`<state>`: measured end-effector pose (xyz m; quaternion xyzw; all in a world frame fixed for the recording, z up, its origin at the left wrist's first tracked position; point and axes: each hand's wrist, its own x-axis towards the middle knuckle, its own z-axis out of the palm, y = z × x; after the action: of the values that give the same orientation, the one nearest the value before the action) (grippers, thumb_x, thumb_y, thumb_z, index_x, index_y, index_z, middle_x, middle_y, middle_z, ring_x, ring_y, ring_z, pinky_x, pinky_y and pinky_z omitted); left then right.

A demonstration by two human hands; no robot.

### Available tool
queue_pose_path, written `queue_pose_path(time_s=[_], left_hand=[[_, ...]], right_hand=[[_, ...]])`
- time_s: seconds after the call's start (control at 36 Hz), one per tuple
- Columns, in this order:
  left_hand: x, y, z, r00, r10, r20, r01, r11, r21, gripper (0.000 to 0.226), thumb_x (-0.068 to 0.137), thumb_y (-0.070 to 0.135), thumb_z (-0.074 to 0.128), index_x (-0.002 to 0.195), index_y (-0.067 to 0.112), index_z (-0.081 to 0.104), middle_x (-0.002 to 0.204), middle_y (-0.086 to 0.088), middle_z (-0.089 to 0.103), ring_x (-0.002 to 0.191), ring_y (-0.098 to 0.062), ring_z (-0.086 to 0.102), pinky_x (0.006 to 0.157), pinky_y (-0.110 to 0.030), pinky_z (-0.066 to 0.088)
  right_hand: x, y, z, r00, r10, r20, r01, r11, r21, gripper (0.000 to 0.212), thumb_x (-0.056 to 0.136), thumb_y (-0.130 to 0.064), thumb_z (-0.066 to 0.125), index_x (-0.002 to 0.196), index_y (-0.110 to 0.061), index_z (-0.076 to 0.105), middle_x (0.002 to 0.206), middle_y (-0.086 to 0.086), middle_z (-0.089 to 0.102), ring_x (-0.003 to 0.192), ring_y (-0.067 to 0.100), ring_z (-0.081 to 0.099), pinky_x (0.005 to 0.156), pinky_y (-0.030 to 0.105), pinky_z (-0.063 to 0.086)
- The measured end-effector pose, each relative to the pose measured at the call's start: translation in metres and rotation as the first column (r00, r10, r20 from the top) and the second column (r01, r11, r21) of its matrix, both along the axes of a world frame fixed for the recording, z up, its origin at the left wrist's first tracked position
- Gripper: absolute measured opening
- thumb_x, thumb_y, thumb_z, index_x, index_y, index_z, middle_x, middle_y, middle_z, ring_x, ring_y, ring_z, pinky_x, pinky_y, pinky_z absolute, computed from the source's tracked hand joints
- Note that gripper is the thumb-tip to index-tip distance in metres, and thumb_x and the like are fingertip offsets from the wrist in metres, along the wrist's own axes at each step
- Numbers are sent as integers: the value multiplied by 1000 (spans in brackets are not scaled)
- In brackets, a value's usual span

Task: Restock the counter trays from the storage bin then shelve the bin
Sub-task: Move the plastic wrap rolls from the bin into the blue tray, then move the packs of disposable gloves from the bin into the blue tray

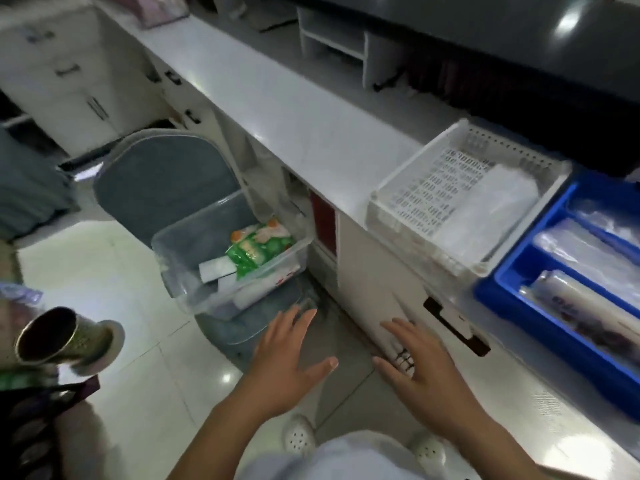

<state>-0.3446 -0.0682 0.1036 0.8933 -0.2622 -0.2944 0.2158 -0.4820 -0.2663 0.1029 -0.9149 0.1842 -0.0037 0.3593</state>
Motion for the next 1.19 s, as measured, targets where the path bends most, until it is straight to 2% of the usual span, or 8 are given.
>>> queue_pose_path(time_s=[0.11, 0.22, 0.39, 0.56, 0.69, 0.86, 1.08, 1.19], left_hand=[[31, 58, -11, 995, 99, -30, -101, 992, -78, 86, 84, 69, 54, 153, 43, 10, 164, 13, -5, 151, -11, -9, 123, -41, 7], [61, 102, -19, 976, 214, -48, -219, 965, -144, 85, 84, 66, 56, 153, 39, 16, 165, 9, 6, 151, -14, 4, 122, -45, 15], [93, 137, -25, 943, 313, -111, -331, 914, -234, 81, 84, 63, 60, 151, 37, 23, 162, 10, 18, 149, -14, 16, 119, -47, 25], [140, 159, -38, 928, 356, -107, -372, 898, -234, 75, 86, 53, 65, 149, 34, 30, 156, 10, 32, 144, -14, 28, 115, -43, 31], [184, 173, -51, 874, 462, -149, -479, 870, -119, 77, 86, 56, 62, 150, 37, 25, 162, 10, 18, 148, -13, 15, 120, -36, 21], [264, 176, -61, 858, 487, -162, -498, 867, -32, 75, 87, 54, 62, 150, 36, 27, 161, 10, 22, 147, -13, 20, 119, -38, 23], [373, 156, -98, 842, 511, -173, -512, 858, 42, 71, 88, 45, 66, 149, 24, 35, 154, 4, 37, 140, -18, 35, 114, -40, 33], [402, 142, -117, 821, 532, -206, -545, 839, -5, 54, 88, 34, 69, 137, 26, 47, 127, 19, 41, 117, -1, 39, 91, -19, 32]], right_hand=[[44, 44, 3, 999, 41, -14, -41, 998, -45, 57, 88, -50, 61, 141, -33, 47, 133, -23, 38, 120, -11, 27, 93, -7, 8], [85, 80, 4, 997, 72, -32, -73, 996, -47, 57, 89, -53, 58, 143, -37, 42, 132, -29, 32, 119, -16, 22, 98, 2, 16], [122, 99, 15, 990, 125, -61, -128, 991, -42, 52, 89, -45, 63, 138, -31, 51, 126, -30, 37, 110, -27, 27, 87, -10, 15], [193, 103, 4, 977, 179, -119, -184, 982, -31, 54, 90, -46, 60, 140, -34, 46, 129, -25, 37, 118, -8, 33, 96, 10, 24], [279, 99, -12, 972, 206, -111, -206, 978, 10, 50, 90, -39, 64, 136, -26, 52, 125, -21, 42, 110, -13, 35, 84, -11, 18], [397, 83, -44, 952, 257, -168, -250, 966, 63, 54, 85, -28, 73, 134, -11, 56, 136, 6, 57, 126, 20, 51, 102, 24, 34], [522, 67, -112, 850, 396, -348, -410, 911, 34, 64, 86, -38, 69, 141, -13, 49, 144, 10, 51, 133, 25, 46, 106, 30, 35], [563, 66, -146, 773, 416, -479, -459, 888, 30, 68, 84, -42, 68, 143, -15, 46, 144, 11, 51, 131, 26, 47, 102, 29, 36]])
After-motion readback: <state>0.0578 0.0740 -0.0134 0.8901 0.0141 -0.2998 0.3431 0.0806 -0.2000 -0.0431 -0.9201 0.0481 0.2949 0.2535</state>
